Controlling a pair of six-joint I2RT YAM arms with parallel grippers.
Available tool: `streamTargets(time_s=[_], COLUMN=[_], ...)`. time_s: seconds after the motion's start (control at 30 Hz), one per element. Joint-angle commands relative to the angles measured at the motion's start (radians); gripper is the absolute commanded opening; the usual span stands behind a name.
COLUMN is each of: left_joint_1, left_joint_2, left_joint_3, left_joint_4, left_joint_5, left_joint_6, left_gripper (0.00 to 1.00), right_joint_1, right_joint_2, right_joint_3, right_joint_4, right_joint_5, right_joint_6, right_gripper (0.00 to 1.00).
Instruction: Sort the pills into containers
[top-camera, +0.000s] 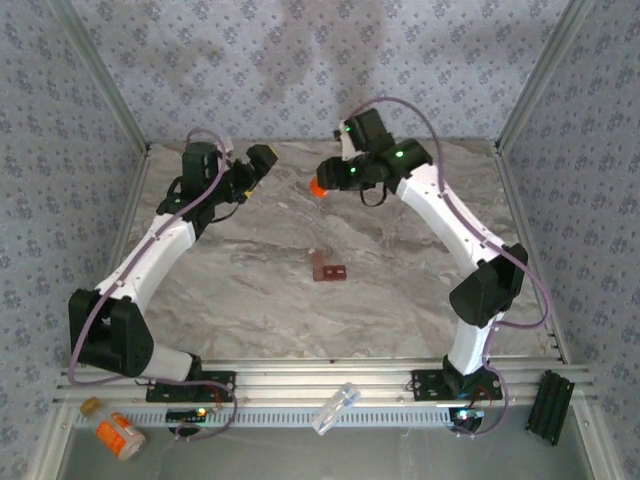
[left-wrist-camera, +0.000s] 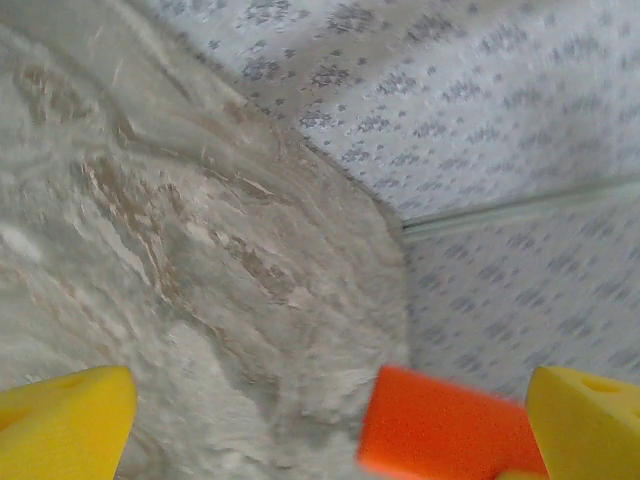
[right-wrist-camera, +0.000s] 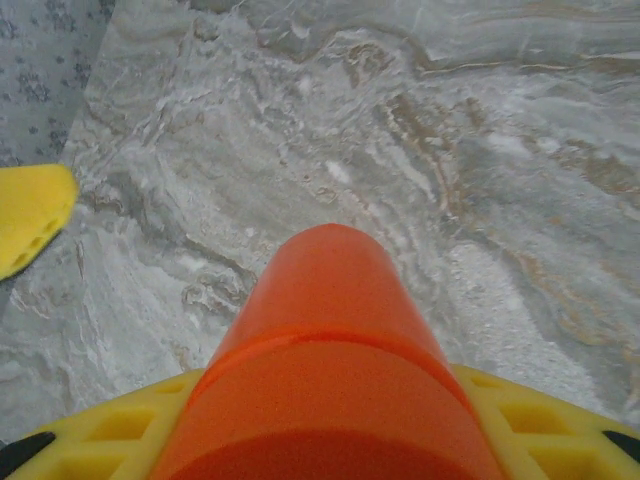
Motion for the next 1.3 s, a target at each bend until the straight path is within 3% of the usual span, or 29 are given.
streamTargets(time_s=[0.0,0.07,0.17,0.37,0.57,0.7,1.03,1.27], left_joint_1=[-0.057,-0.101,-0.142,-0.149,-0.156,-0.156,-0.162,-0.176], left_joint_2=[0.011,0.005,-0.006,-0.005,-0.033,-0.043,-0.066,-0.071], left_joint_3=[-0.036,-0.094,-0.209,-0.297,-0.276,-0.256,-0.258,-0.249], left_joint_4=[-0.129,-0.055,0.133,0.317,0.306,0.272,0.344,0.334], left_joint_5=[-0.093,-0.161,-0.147,-0.011,-0.029,0.058,0.206,0.233], left_joint_6=[0.518,0.690,0.902,1.037,1.053,1.100,1.023,1.021], left_gripper=[0.99,1.00,0.99,0.99,1.00,1.00,0.92,0.89], right_joint_1=[-0.064,-0.088,-0.118,-0.115,-0.097,-0.076,-0.022,0.011], right_joint_2=[0.026,0.029,0.035,0.026,-0.009,-0.009,0.006,0.011], right_joint_3=[0.077,0.078,0.076,0.050,-0.015,0.000,0.004,-0.017], right_joint_4=[-0.090,-0.105,-0.117,-0.101,-0.040,-0.038,-0.008,-0.001], right_joint_5=[-0.101,-0.125,-0.208,-0.284,-0.329,-0.347,-0.419,-0.444], right_joint_6=[-0.066,-0.089,-0.108,-0.130,-0.096,-0.089,-0.062,-0.058], right_gripper=[0.30,0.30,0.30,0.29,0.29,0.30,0.30,0.30])
